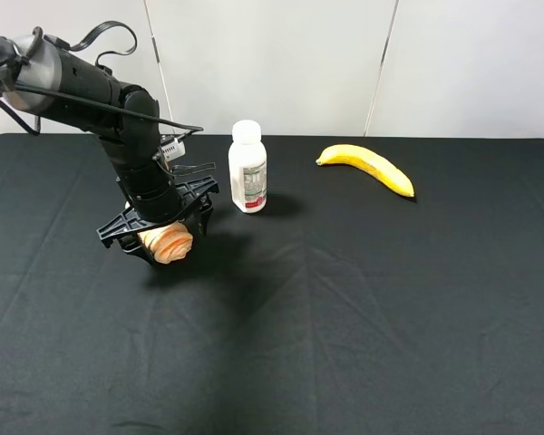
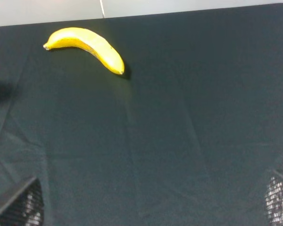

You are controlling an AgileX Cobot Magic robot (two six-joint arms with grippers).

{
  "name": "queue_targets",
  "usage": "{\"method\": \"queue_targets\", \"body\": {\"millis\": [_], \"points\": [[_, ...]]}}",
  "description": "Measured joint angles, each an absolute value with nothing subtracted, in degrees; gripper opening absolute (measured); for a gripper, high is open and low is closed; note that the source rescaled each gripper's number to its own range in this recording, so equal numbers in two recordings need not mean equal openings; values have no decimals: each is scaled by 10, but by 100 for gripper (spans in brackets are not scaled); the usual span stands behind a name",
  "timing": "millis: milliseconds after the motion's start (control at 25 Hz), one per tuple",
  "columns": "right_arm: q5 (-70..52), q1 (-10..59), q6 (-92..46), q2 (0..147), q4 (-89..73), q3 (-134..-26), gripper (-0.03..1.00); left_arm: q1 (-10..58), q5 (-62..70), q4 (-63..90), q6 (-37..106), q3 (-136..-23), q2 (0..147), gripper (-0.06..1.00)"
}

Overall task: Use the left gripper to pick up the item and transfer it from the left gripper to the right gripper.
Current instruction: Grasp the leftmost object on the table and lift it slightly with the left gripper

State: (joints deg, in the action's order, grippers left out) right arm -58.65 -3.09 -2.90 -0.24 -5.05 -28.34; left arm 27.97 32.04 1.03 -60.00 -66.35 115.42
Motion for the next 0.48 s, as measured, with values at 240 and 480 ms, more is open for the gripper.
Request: {"method": "queue_targets", "body": {"millis": [240, 480], "points": [[-587, -31, -29, -2, -50, -283, 100, 280, 326, 10, -600, -663, 1154, 47], [-587, -31, -29, -2, -50, -283, 100, 280, 326, 10, -600, -663, 1154, 19]]}}
